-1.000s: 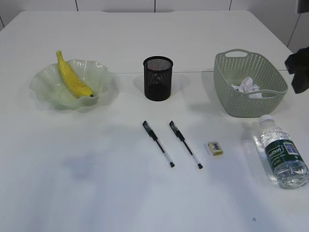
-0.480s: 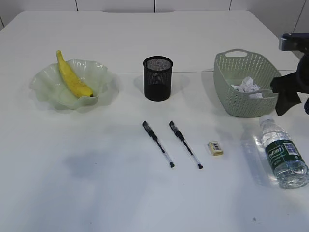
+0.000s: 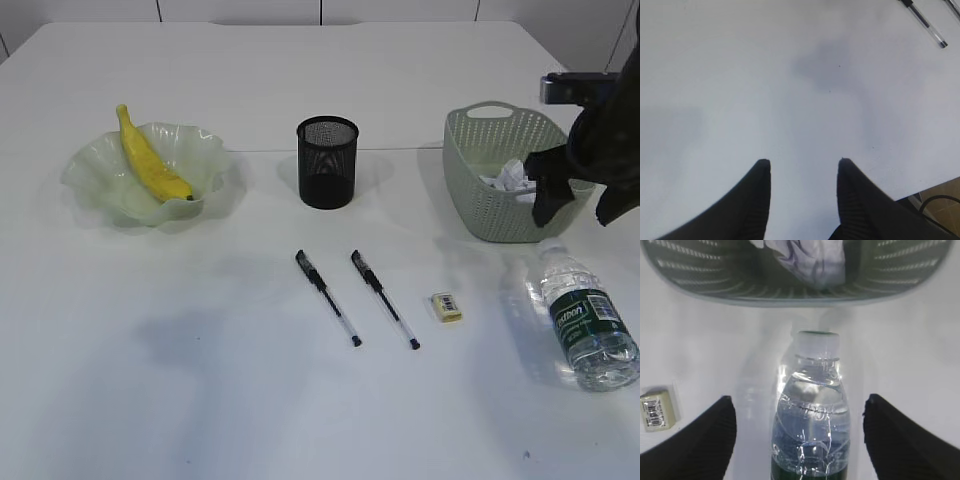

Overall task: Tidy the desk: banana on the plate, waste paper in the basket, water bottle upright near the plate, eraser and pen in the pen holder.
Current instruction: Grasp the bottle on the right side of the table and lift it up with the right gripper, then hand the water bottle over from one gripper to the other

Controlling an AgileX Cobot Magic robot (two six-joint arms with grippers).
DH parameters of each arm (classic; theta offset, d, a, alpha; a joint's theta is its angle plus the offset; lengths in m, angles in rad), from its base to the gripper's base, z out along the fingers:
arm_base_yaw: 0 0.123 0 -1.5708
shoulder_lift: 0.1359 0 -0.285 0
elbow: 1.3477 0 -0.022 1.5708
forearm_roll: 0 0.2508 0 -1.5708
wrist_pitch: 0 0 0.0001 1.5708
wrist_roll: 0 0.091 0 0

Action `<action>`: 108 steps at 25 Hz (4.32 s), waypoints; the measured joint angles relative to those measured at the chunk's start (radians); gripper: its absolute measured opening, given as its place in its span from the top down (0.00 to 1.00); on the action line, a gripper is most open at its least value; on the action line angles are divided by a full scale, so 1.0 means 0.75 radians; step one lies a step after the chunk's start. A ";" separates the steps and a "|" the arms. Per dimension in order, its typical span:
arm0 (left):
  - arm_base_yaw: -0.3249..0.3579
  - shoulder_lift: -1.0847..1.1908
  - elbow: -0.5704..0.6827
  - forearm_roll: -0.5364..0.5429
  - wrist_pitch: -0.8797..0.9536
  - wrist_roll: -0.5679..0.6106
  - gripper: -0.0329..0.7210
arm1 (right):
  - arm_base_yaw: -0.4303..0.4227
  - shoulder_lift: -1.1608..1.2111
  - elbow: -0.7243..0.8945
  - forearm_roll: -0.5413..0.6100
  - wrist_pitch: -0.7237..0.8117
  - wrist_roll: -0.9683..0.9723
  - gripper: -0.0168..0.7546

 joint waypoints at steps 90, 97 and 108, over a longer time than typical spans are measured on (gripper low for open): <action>0.000 0.050 0.000 -0.032 -0.062 0.002 0.55 | -0.006 0.159 -0.006 0.025 0.055 0.012 0.50; 0.000 0.050 0.000 -0.032 -0.062 0.002 0.55 | -0.006 0.027 0.002 0.025 0.131 0.000 0.50; 0.000 0.050 0.000 -0.032 -0.062 0.002 0.55 | -0.006 -0.348 0.362 0.036 0.077 -0.020 0.51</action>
